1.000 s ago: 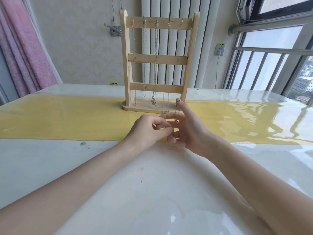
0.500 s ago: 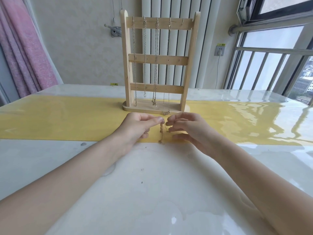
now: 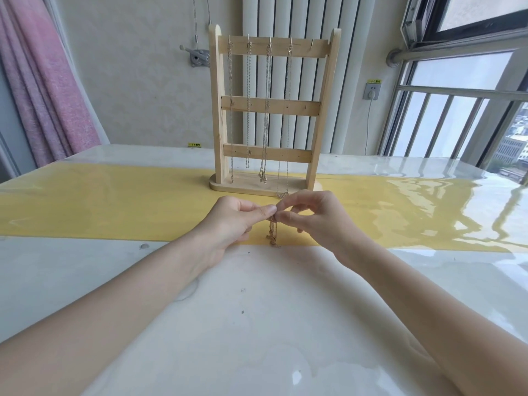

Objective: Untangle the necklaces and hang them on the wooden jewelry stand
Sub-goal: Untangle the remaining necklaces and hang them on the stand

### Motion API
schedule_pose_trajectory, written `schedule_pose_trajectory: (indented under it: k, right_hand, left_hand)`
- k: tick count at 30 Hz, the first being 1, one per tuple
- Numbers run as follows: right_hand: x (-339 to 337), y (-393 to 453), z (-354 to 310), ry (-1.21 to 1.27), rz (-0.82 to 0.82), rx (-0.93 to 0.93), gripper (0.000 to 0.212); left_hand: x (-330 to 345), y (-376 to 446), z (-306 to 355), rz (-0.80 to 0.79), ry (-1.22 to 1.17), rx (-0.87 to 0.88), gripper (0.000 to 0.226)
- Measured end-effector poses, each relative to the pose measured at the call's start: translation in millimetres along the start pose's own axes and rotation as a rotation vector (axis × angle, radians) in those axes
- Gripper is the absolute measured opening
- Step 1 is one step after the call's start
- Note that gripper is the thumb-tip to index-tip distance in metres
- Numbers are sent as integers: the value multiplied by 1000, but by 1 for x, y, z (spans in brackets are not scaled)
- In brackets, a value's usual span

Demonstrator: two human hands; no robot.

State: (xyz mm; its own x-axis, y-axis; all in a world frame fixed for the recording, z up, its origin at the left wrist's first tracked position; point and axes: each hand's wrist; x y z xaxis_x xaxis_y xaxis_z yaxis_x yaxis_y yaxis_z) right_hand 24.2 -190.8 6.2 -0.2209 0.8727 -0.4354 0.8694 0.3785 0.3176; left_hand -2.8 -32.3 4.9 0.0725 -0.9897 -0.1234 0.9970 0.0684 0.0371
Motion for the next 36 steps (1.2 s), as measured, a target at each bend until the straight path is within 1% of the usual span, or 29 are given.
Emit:
schedule_pose_trajectory:
  k: [2, 5, 8, 11, 13, 16, 22, 27, 30, 31, 33, 35, 36]
  right_hand:
    - [0, 1, 2, -68, 10, -41, 17]
    - [-1, 2, 3, -135, 37, -57, 20]
    - [-1, 1, 1, -59, 37, -8, 20]
    - [-2, 0, -1, 39, 31, 57, 20]
    - [-2, 0, 0, 83, 9, 65, 19]
    - [-2, 1, 1, 142, -34, 80, 17]
    - [-5, 1, 5, 238, -149, 114, 17]
    - [-8, 3, 7, 343, -258, 191, 14]
    - [-9, 2, 7, 411, -303, 230, 13]
    - [-8, 2, 7, 418, -280, 230, 13]
    - [-8, 3, 6, 392, -166, 201, 14]
    - [-8, 3, 5, 338, -53, 148, 12]
    - [-8, 3, 3, 307, -31, 121, 12]
  left_hand:
    - [0, 0, 0, -5, 23, -2, 20]
    - [-2, 2, 2, -35, -31, -40, 21]
    - [-3, 1, 6, -31, 23, -26, 16]
    - [-3, -1, 8, 6, 106, 71, 5]
    - [-3, -2, 9, 1, 142, 166, 3]
    - [-3, -1, 7, 11, 247, 302, 10]
    - [-3, 2, 5, 9, 367, 449, 19]
    - [-3, 4, 1, -43, 337, 480, 21]
    - [-1, 4, 0, -56, 305, 437, 9]
    - [-1, 3, 0, -46, 285, 415, 10]
    - [-1, 4, 1, -22, 246, 380, 11]
    - [-2, 5, 0, -3, 235, 353, 7]
    - [-2, 5, 0, 5, 238, 343, 4]
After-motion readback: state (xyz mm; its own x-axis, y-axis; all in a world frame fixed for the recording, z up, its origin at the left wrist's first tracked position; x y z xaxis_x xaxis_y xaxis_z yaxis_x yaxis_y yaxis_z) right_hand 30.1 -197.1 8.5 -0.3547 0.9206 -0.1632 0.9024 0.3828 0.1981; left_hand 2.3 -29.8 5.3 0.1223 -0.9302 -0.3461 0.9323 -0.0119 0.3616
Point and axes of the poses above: each hand's wrist, its own y-axis towards the middle knuckle, its own x-axis out of the palm, z = x × y, and after that the axes turned 4 degrees about -y, right-handed
